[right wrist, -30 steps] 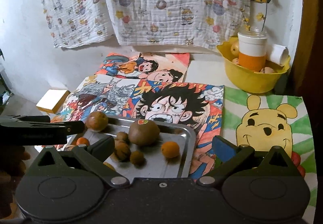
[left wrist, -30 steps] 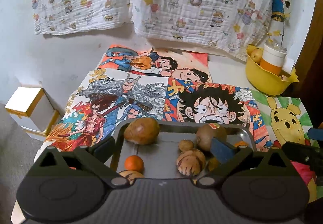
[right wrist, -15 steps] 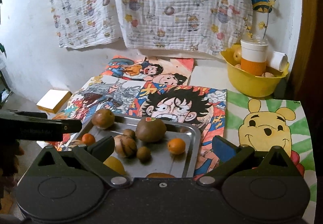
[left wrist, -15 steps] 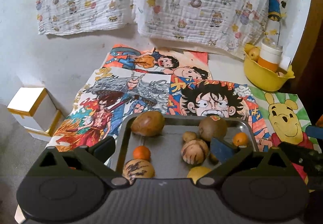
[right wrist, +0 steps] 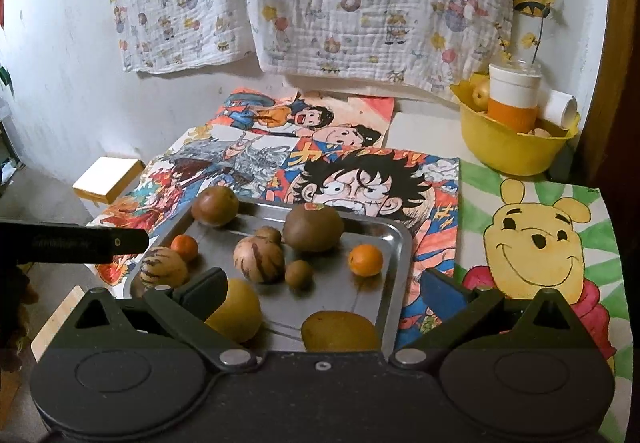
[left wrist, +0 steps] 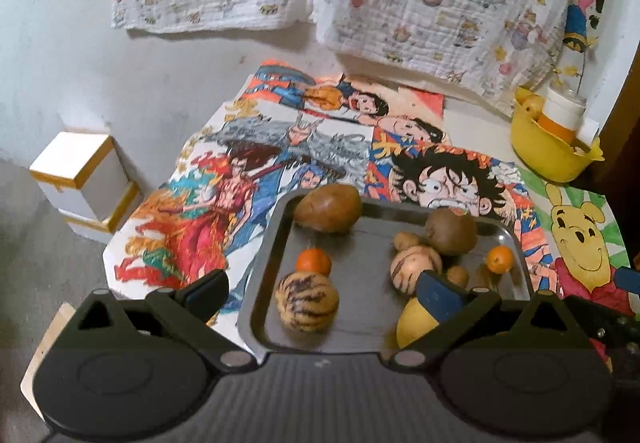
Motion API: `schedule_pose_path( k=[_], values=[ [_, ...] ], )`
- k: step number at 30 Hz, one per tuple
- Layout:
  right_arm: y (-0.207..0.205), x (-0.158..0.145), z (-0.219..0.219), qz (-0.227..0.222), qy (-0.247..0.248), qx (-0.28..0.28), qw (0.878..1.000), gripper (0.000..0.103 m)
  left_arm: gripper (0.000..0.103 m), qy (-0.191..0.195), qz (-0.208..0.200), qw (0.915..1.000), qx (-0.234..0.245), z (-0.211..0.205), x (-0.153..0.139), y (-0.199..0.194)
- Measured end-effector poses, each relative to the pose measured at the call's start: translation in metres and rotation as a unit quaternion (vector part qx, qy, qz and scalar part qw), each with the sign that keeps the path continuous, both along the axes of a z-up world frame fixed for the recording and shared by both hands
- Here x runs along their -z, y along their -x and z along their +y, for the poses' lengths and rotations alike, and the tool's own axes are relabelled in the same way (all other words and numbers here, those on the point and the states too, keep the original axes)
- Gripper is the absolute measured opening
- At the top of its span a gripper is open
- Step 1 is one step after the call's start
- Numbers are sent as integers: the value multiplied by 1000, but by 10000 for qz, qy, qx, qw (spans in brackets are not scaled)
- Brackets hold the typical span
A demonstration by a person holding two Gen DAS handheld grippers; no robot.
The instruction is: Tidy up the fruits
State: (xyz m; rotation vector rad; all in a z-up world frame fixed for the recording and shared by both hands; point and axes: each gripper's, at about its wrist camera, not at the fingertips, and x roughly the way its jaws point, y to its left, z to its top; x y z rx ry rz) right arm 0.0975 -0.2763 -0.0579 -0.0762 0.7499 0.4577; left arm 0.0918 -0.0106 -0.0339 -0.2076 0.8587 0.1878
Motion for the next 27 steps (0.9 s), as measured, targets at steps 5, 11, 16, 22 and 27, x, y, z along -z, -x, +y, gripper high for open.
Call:
schedule_pose_path(
  k=[5, 11, 16, 22, 27],
  values=[
    [8, 1, 11, -19, 77, -129, 9999, 102, 102, 34, 16, 10000, -19, 6, 3, 9],
    [18, -3, 20, -58, 101, -103, 9999, 102, 102, 52, -34, 10000, 49, 14, 2, 20],
    [27, -8, 26, -83, 71, 61, 9999, 102, 102, 59, -119, 9998, 171, 22, -1, 26],
    [45, -16, 36, -211, 23, 294, 9993, 102, 102, 30, -243, 9990, 373, 33, -7, 37],
    [64, -21, 44, -299, -22, 435, 9986, 102, 102, -1, -332, 9979, 553, 43, -11, 51]
  ],
)
